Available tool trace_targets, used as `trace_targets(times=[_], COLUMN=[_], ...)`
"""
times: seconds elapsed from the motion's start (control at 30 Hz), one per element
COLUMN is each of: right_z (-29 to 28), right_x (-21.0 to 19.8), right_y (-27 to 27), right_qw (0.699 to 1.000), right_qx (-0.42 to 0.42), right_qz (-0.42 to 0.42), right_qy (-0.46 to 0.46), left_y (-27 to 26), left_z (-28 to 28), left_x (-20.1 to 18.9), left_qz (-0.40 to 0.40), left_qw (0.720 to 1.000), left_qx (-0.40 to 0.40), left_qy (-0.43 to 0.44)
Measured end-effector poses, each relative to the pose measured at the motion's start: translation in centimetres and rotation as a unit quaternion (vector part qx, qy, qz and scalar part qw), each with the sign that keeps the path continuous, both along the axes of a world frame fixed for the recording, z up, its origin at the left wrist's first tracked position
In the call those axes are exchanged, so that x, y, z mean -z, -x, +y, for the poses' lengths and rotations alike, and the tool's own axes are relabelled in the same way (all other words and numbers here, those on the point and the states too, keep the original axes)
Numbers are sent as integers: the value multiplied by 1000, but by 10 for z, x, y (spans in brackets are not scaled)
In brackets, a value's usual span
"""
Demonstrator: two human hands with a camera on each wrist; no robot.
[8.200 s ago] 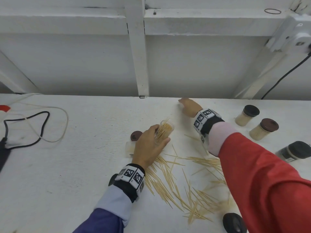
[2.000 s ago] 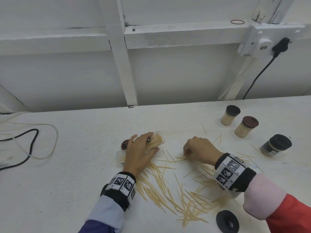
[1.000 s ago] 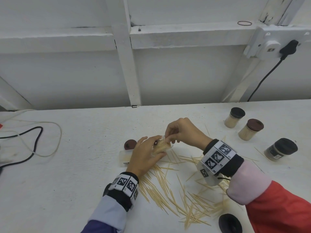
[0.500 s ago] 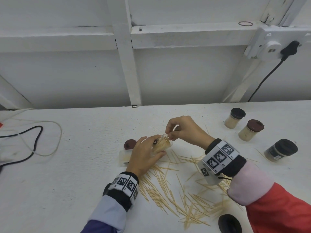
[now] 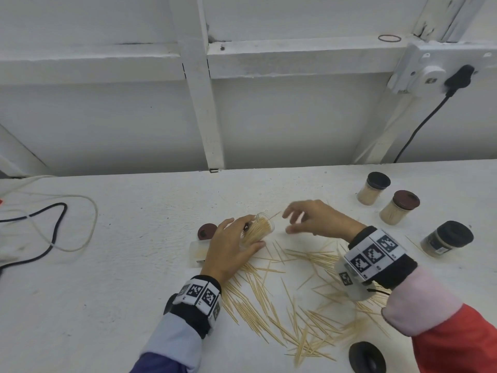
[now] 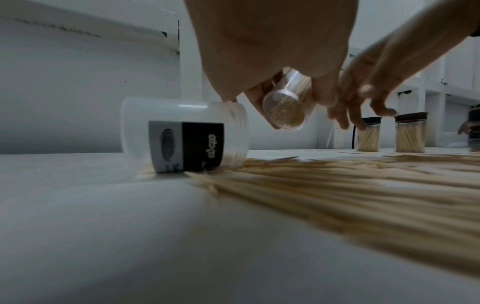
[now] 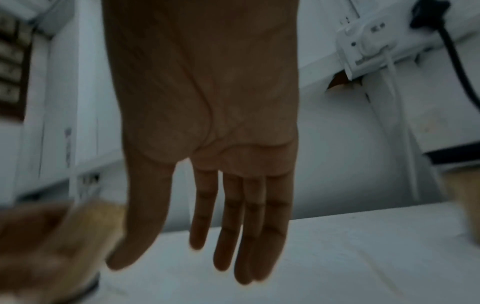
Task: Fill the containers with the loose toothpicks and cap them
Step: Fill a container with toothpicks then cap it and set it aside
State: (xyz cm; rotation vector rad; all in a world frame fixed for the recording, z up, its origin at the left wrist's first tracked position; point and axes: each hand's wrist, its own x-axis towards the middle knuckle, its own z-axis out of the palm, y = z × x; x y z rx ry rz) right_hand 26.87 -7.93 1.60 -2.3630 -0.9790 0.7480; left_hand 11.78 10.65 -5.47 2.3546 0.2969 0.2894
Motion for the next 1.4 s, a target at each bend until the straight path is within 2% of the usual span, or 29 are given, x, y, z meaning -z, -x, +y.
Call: trace_targets(times=[0.13,0.23,0.53,0.8,1.17,1.4], right_z=[-23,-36,-48,-52,-49,-51], right_x=[13,25,36,41,40,42], right_y=[5,11,28,34,39,40], right_qw=[977,956,965,971,959,961], right_qx=[-59,-78,-63,-46,-33,-21], right_qz=[-53,-81,-101,-150,-198,-194], right_qy=[198,272,234,180,201,196], left_y=[-1,0,3,4,5,4], left_z=[0,0,-2,-4,-3,-4], left_x=[1,0,-5,-9,-8,-7], left_qz=[9,6,0,-14,-29,-36], left_qw=[1000,1000,994,992,989,993], left_qx=[-1,-8,-23,-34,-15,7], left_qy=[4,12,109,120,142,111])
